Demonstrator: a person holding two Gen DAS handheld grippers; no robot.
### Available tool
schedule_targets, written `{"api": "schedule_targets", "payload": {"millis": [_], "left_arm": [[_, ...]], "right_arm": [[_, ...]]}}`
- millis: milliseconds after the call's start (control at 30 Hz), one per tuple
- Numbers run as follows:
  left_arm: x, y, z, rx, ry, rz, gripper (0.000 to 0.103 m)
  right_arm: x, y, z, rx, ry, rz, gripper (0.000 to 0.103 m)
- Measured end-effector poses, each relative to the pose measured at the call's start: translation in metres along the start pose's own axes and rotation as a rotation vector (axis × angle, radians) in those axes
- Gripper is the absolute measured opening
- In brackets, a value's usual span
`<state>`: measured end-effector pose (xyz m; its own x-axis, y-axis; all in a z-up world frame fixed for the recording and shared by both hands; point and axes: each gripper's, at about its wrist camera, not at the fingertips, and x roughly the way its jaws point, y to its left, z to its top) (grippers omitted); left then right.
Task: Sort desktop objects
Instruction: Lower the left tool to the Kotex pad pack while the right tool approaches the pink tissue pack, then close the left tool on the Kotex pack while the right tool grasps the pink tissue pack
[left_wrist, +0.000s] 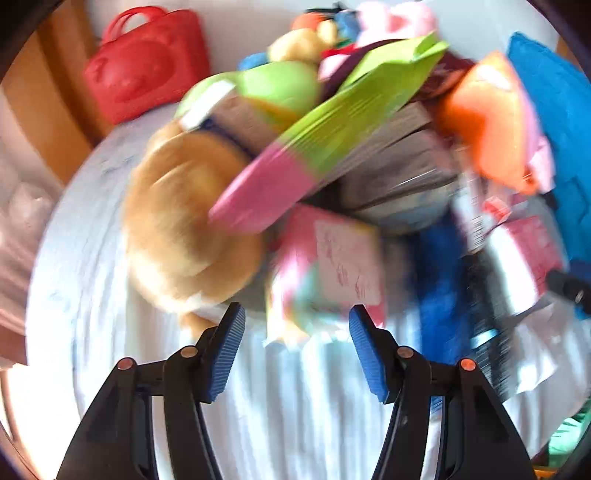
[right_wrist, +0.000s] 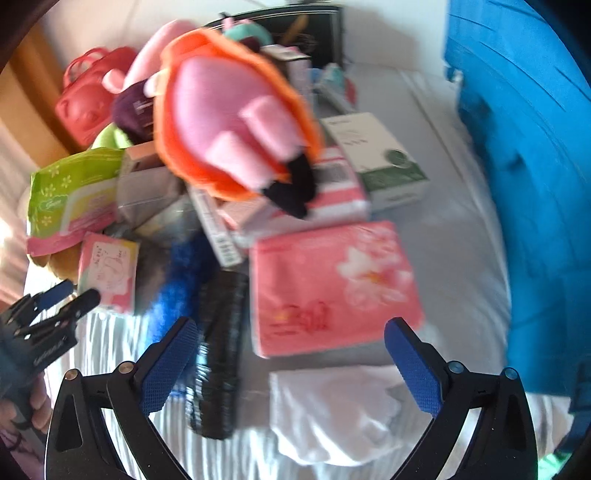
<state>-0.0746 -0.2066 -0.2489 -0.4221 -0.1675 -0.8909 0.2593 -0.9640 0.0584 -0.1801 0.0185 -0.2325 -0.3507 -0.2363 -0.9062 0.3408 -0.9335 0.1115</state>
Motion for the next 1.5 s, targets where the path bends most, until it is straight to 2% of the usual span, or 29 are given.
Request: {"api": "schedule_targets", "payload": {"millis": [133, 267, 333, 367, 433, 533, 633, 767, 967, 1033, 1067, 1133, 1167, 1267, 1333, 1467, 1500], "left_arm": [[-0.002, 0.019, -0.013, -0.045, 0.041, 0.002, 0.058], [-0.016, 0.015, -0.009, -0.023, 0.001, -0.049, 0.058], [-0.018, 0.0, 0.003, 0.009, -0.011, -0.065, 0.06], [-0.009, 0.004, 0.019, 0.026, -0.014, -0.069, 0.061], [-0.004, -0.023, 0.043, 0.057, -0.015, -0.062, 0.063], [0.026, -0.03, 0.064, 0.056, 0.04, -0.012, 0.063], [0.055, -0.037, 0.08, 0.05, 0.088, -0.015, 0.066], [0.059, -0.042, 0.08, 0.086, 0.057, 0.001, 0.063], [0.043, -0.038, 0.053, 0.057, 0.079, -0.06, 0.061], [0.037, -0.038, 0.046, 0.049, 0.08, -0.065, 0.061], [0.033, -0.038, 0.043, 0.05, 0.071, -0.061, 0.061], [0.022, -0.041, 0.042, 0.058, 0.035, -0.049, 0.061], [0.018, -0.041, 0.042, 0.06, 0.024, -0.048, 0.061], [0.01, -0.042, 0.046, 0.055, 0.004, -0.063, 0.061], [0.009, -0.043, 0.047, 0.059, -0.006, -0.061, 0.061], [0.014, -0.035, 0.044, 0.054, 0.021, -0.054, 0.061], [0.015, -0.034, 0.044, 0.051, 0.024, -0.064, 0.061]], "right_arm": [[0.009, 0.022, 0.006, -0.03, 0.005, 0.017, 0.103], [0.008, 0.026, 0.006, -0.022, 0.0, 0.01, 0.103], [0.006, 0.019, 0.004, -0.001, -0.001, -0.015, 0.103], [0.005, 0.014, 0.002, 0.012, 0.0, -0.027, 0.103], [0.0, 0.002, -0.003, 0.038, 0.004, -0.052, 0.103], [-0.004, -0.018, -0.014, 0.077, 0.019, -0.095, 0.103], [-0.007, -0.036, -0.026, 0.12, 0.034, -0.129, 0.103], [-0.007, -0.057, -0.032, 0.155, 0.04, -0.141, 0.103], [0.0, -0.068, -0.019, 0.157, 0.001, -0.118, 0.103], [0.003, -0.072, -0.014, 0.157, -0.017, -0.146, 0.102], [0.004, -0.075, -0.011, 0.15, -0.029, -0.169, 0.098], [0.006, -0.078, -0.004, 0.14, -0.049, -0.199, 0.058], [0.008, -0.081, 0.0, 0.138, -0.05, -0.206, 0.053], [0.015, -0.087, 0.009, 0.138, -0.063, -0.206, 0.052], [0.021, -0.092, 0.014, 0.148, -0.074, -0.25, 0.052], [0.032, -0.099, 0.014, 0.144, -0.031, -0.313, 0.052], [0.034, -0.099, 0.01, 0.14, -0.005, -0.304, 0.051]]}}
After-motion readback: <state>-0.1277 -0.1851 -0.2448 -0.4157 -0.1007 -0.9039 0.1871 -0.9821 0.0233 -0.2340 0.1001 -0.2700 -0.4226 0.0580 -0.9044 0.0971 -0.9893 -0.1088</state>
